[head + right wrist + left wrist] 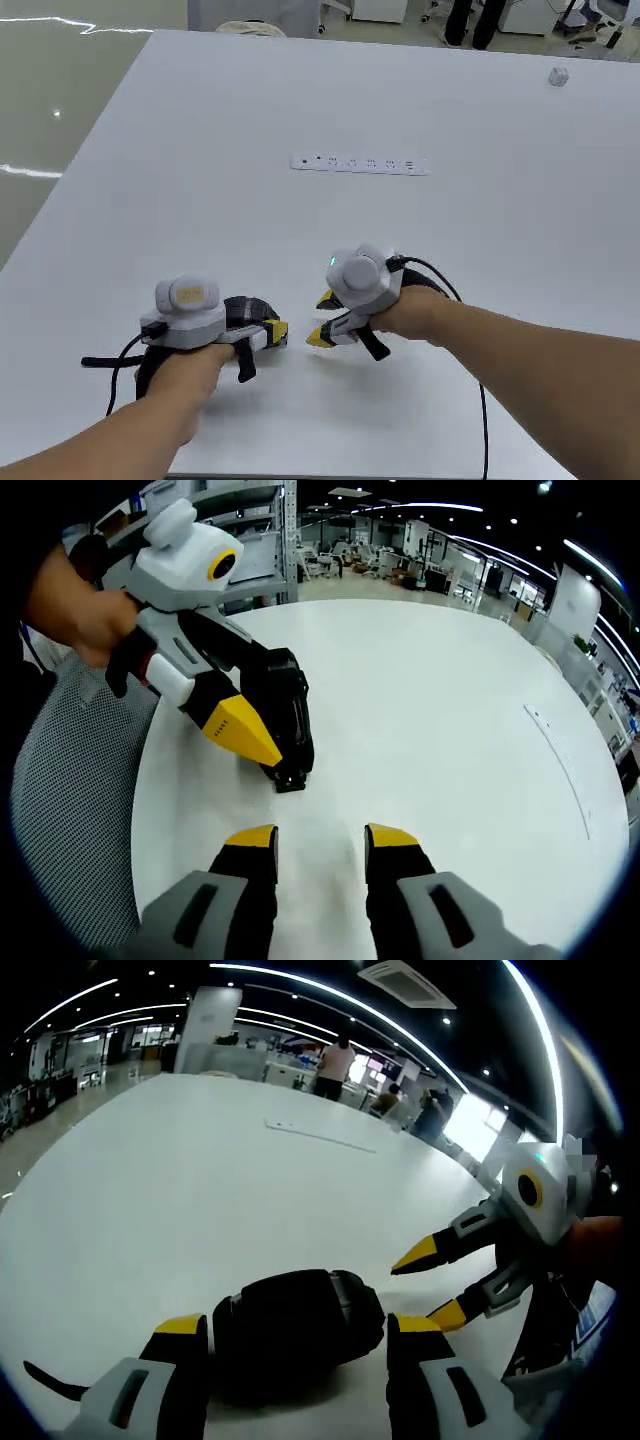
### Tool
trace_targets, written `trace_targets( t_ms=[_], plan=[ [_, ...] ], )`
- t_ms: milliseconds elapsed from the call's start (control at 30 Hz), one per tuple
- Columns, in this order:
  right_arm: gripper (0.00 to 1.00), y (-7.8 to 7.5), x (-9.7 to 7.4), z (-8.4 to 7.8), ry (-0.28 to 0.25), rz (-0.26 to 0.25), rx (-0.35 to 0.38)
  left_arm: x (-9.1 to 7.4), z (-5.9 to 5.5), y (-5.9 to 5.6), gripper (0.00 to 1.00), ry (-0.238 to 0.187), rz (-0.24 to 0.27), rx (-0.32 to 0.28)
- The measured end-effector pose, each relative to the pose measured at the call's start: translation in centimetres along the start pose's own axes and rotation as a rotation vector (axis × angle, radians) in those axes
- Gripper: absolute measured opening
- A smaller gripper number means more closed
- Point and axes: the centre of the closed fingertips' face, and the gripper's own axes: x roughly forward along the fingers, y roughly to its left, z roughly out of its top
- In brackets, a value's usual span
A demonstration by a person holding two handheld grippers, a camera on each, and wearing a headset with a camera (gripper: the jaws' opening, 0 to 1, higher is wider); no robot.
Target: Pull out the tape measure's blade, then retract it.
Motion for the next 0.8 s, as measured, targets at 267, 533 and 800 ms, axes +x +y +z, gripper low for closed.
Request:
trace_targets(
  t_ms=[267, 533, 800],
  plan=[
    [0.52, -0.1, -4.4, -3.7, -0.03, -0.096, 0.066, -2.8, 1.2, 0.1, 0.8, -0.055, -0.123, 0.217],
    [0.72, 0.1, -8.0, -6.3, -0.086, -0.194, 0.177, -6.1, 2.2, 3.0, 1.0, -0.091, -0.106, 0.249],
    [0.91, 0.4, -12.2, -8.0, -0.213, -0.297, 0.352, -9.3, 1.7, 4.5, 1.0, -0.066, -0.16, 0.231]
  ],
)
